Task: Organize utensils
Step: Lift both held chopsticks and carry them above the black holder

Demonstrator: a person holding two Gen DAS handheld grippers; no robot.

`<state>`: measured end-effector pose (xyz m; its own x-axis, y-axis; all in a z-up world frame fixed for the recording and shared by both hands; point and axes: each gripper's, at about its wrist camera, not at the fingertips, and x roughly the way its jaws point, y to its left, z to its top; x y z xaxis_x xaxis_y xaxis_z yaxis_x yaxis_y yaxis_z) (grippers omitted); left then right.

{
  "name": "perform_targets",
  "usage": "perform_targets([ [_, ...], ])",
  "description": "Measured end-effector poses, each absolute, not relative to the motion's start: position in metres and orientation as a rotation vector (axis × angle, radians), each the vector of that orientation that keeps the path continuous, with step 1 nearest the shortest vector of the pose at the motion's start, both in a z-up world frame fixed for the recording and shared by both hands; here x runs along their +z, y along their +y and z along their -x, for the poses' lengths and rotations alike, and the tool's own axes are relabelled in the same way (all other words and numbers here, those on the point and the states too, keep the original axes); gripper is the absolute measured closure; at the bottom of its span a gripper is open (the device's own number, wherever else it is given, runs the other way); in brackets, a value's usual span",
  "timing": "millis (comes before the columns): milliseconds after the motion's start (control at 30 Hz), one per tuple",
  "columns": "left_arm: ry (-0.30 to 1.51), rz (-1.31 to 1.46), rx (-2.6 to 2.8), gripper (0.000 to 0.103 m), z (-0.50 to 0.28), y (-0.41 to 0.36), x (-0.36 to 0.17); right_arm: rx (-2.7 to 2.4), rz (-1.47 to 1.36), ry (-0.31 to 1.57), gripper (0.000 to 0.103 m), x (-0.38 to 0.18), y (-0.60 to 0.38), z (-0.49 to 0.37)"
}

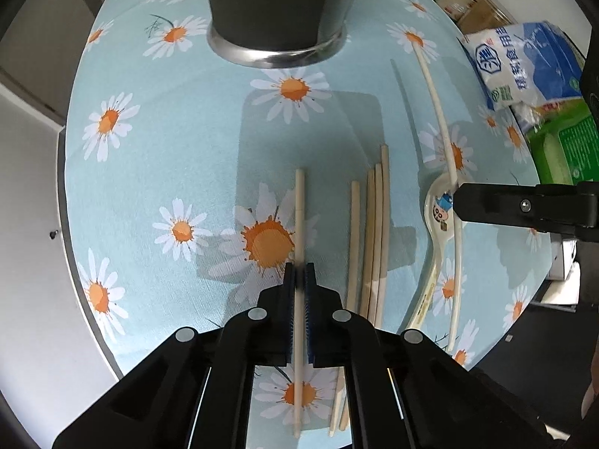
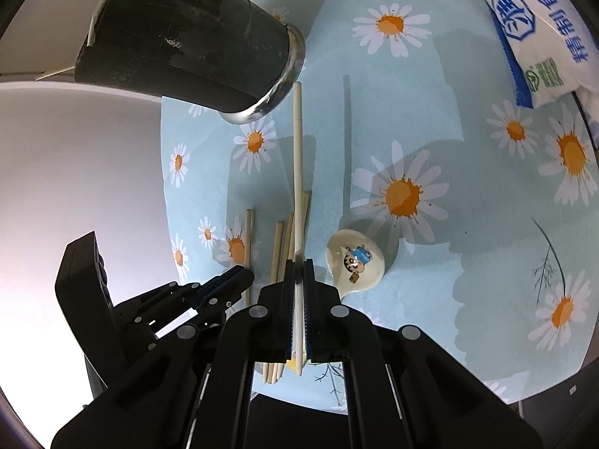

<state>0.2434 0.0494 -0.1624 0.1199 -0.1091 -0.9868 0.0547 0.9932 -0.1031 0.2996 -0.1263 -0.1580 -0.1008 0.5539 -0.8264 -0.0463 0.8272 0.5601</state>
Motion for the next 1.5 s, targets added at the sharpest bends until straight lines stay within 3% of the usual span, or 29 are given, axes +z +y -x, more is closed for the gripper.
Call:
perform_targets([
  [333, 1.402, 0.099, -0.072, 0.099, -0.232, 0.072, -0.158, 0.621, -0.355, 1.623, 0.098, -0.166, -0.115, -0.303],
  [633, 1.273, 0.146, -0.087, 0.099, -0.228, 0.076, -0.116, 0.69, -0.387, 1.579, 0.098, -0.154, -0.116, -0.303],
  [1500, 0.831, 0.245, -0.187, 0.099, -0.258, 0.067, 0.013, 0.915, -0.338, 1.1, 0.098, -0.048, -0.119, -0.322],
])
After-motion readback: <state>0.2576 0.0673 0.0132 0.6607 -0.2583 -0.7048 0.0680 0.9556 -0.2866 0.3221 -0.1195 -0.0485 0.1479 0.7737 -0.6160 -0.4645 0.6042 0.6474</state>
